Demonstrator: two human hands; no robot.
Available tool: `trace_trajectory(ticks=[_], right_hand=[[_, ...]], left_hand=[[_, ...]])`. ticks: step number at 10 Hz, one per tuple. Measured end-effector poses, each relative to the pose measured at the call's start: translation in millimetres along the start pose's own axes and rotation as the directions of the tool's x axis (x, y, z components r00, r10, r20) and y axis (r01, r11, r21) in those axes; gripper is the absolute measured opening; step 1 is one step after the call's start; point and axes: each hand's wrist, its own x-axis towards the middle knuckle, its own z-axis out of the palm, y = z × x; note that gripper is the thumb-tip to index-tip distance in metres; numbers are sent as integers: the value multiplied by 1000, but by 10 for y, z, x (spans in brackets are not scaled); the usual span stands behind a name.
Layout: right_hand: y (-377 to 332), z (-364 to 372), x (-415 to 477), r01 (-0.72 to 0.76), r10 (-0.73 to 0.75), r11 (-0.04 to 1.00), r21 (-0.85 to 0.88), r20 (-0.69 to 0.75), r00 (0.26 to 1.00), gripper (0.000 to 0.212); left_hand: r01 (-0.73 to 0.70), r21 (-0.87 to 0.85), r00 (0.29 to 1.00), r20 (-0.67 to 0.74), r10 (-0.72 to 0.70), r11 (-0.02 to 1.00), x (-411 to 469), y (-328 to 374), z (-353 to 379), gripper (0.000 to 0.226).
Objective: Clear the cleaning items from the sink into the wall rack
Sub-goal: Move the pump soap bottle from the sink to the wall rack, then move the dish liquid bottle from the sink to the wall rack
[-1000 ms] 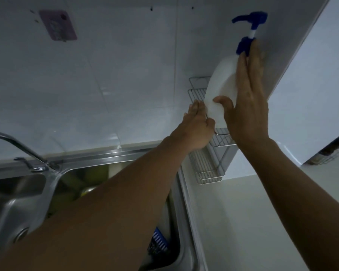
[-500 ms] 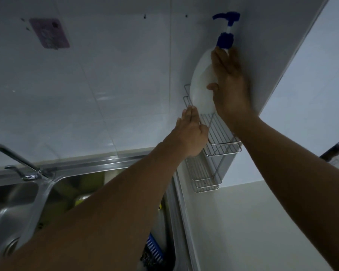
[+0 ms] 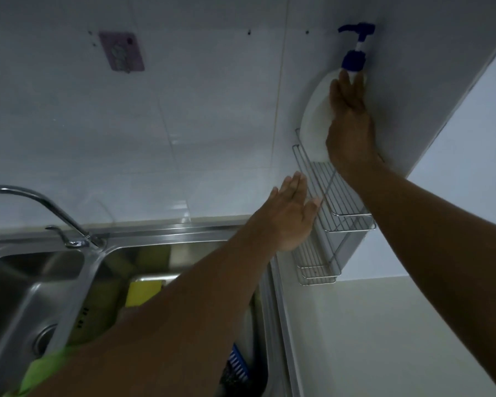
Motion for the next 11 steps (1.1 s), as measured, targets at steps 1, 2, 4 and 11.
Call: trace_trajectory(ticks=[1, 2, 4, 11], right_hand=[[-300, 16, -143, -25, 27, 999, -32, 76, 997, 61], [-638, 95, -338, 22, -28, 999, 37, 140, 990, 62], [-1394, 555, -943, 28, -94, 982, 185, 359, 929, 57], [-1904, 2845, -3294, -22, 8, 1000, -2, 959, 282, 48]], left_hand=[[46, 45, 999, -12, -46, 998, -234, -282, -6, 63], [108, 61, 994, -15, -107, 992, -426, -582, -27, 63], [295, 80, 955, 17, -297, 952, -936, -1419, -39, 62], [385, 497, 863, 104, -494, 778, -2250, -3963, 845, 67]])
